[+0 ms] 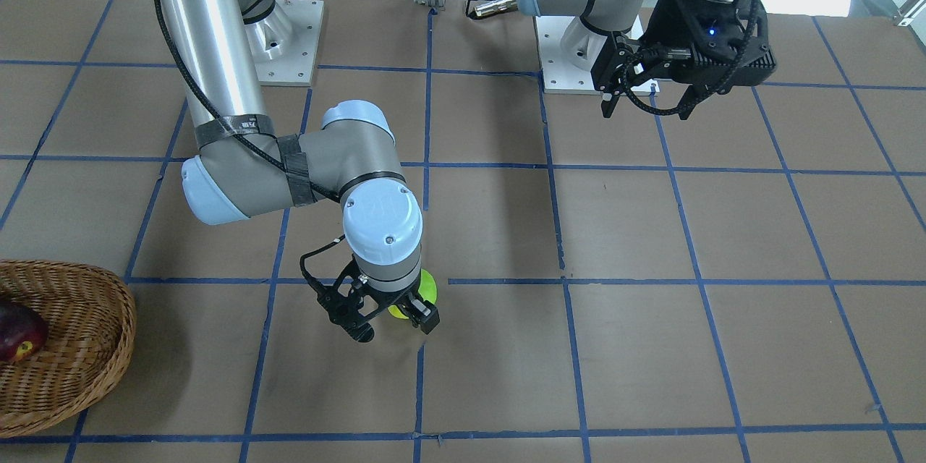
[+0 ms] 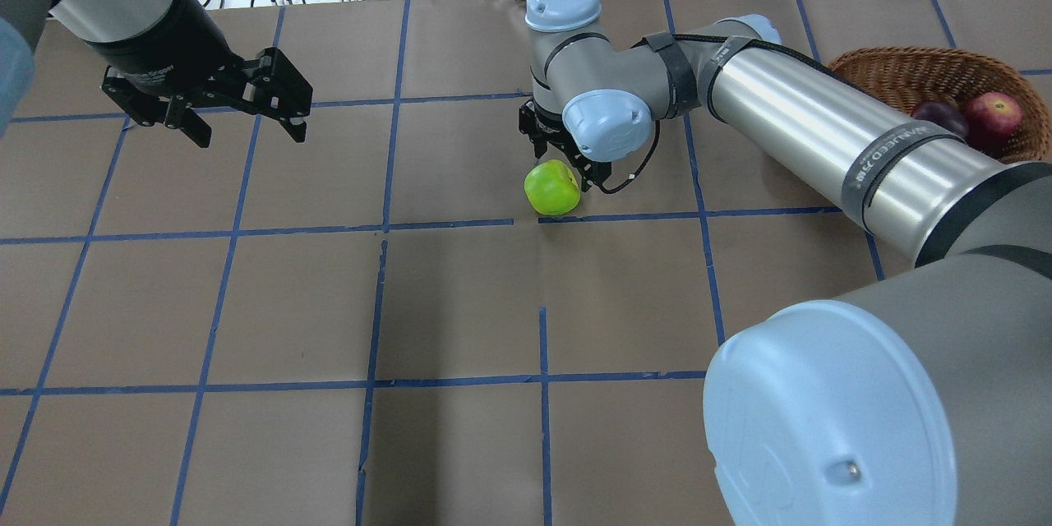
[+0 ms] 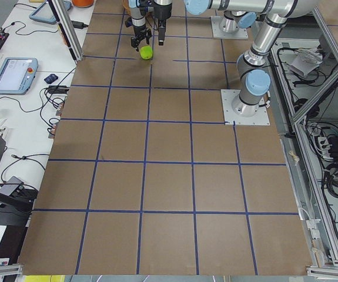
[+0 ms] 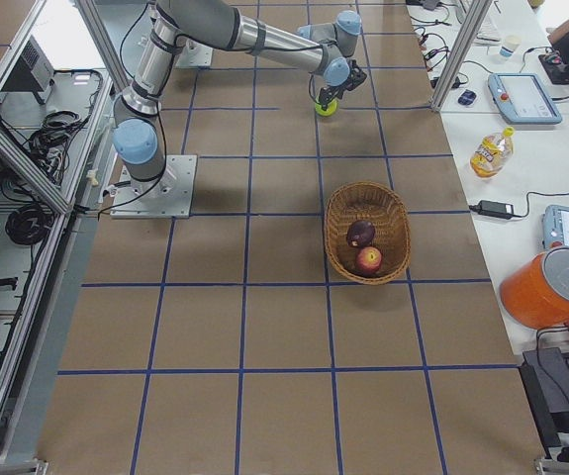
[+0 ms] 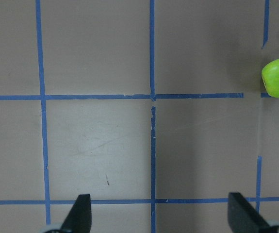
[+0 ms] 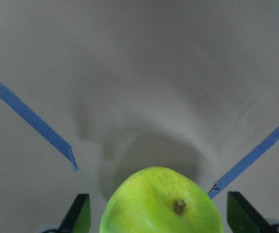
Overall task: Put all apples into basket
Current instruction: 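Lower the right gripper onto the green apple, grasp and lift it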
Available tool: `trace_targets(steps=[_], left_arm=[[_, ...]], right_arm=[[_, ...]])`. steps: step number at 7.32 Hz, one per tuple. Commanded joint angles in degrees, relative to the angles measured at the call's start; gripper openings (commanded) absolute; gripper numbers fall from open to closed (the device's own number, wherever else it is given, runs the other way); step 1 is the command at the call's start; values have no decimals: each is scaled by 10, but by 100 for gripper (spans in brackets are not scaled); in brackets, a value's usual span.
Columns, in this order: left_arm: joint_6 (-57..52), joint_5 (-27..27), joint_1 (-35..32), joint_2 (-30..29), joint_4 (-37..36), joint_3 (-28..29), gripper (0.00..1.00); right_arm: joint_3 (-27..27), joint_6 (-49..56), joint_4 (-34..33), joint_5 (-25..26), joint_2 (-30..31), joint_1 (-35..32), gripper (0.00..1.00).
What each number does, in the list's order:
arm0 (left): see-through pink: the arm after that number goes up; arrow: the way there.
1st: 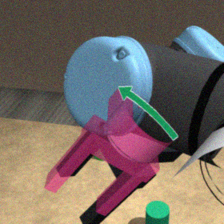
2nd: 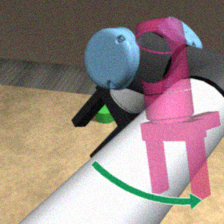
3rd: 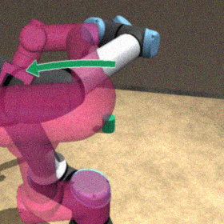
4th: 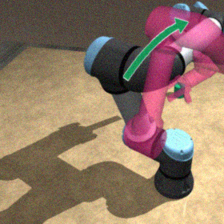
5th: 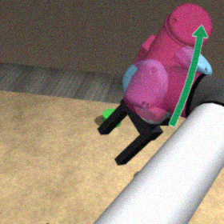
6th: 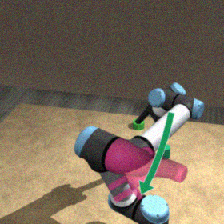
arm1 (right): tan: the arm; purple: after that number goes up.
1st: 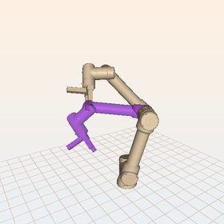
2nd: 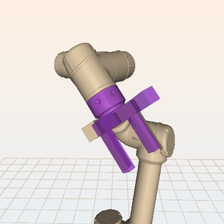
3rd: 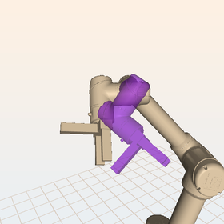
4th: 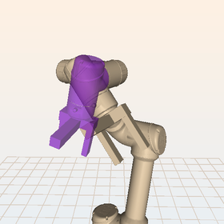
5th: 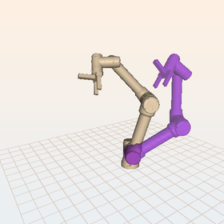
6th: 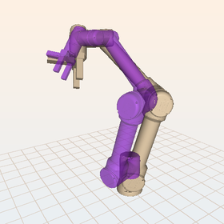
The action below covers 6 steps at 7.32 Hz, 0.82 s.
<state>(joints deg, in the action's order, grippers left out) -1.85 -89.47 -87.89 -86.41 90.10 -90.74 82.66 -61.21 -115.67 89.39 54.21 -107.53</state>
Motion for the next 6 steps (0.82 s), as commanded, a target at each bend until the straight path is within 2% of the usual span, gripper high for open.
trace_targets(steps=[1, 6], left_arm=[[-15, 0, 0, 0, 0, 0, 100], [-37, -20, 0, -8, -3, 2, 100]], right_arm=[[0, 5, 1, -4, -1, -3, 100], [19, 11, 1, -7, -2, -15, 100]])
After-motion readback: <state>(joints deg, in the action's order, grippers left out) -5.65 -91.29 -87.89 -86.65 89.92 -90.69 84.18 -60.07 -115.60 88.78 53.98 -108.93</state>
